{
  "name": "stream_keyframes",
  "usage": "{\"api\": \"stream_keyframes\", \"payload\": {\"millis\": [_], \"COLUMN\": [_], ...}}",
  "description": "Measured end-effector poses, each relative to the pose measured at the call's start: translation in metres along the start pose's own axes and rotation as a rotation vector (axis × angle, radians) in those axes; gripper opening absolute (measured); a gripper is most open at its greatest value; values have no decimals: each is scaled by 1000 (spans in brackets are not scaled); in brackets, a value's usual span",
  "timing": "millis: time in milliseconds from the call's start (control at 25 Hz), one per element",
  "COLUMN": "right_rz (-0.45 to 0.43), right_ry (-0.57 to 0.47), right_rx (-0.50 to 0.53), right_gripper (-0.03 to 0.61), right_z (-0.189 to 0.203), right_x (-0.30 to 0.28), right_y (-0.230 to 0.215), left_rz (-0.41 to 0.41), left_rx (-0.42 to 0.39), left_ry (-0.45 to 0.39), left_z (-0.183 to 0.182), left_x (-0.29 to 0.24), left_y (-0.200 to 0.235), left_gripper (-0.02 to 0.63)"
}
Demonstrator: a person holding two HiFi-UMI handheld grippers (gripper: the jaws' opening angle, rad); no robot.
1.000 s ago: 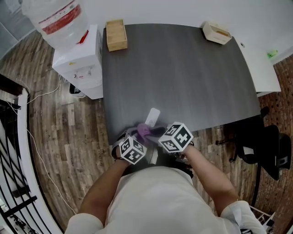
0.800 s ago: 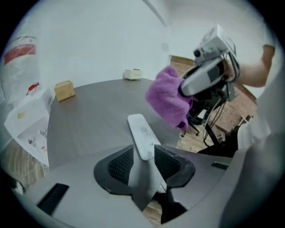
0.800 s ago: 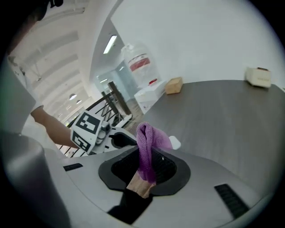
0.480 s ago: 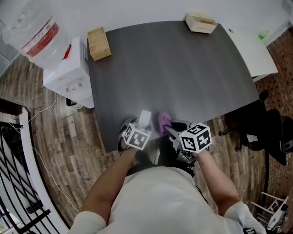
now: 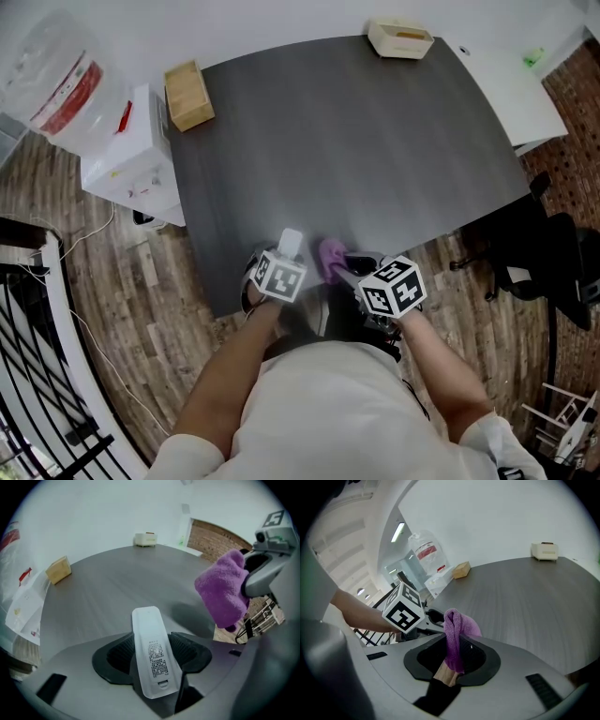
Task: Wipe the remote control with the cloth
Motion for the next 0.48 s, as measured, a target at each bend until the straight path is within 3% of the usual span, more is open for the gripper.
{"api": "stream_keyframes", "payload": {"millis": [160, 240, 320, 400, 440, 480], "right_rz": [8, 19, 40, 74, 94, 117], "right_ry": [-2, -6, -18, -42, -62, -90], "right_rx": [20, 30, 67, 162, 227, 300], "right_gripper": [86, 86, 86, 86, 86, 86], "right_z": [-4, -6, -14, -30, -42, -58], "right_x": [-1, 0, 1, 4, 6, 8], "right_y": [-3, -4, -3, 2, 6, 12], "left_rz": [97, 249, 534, 894, 1036, 1131], "left_rx": [96, 224, 476, 799, 916, 974], "left_ry": [-77, -149, -277, -464, -554, -629], "left_z": [2, 4, 4, 0, -3, -6], "left_x": [7, 12, 25, 46, 57, 67], "left_y": [10, 11, 13, 15, 15, 17], "left_gripper": [242, 242, 242, 242, 241, 241]}}
Point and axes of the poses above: the fingertips, and each gripper's own axes: x backward along the fingers, y to its left, z out of its underside, the point moved 6 cm from there along x, backward along the fingers
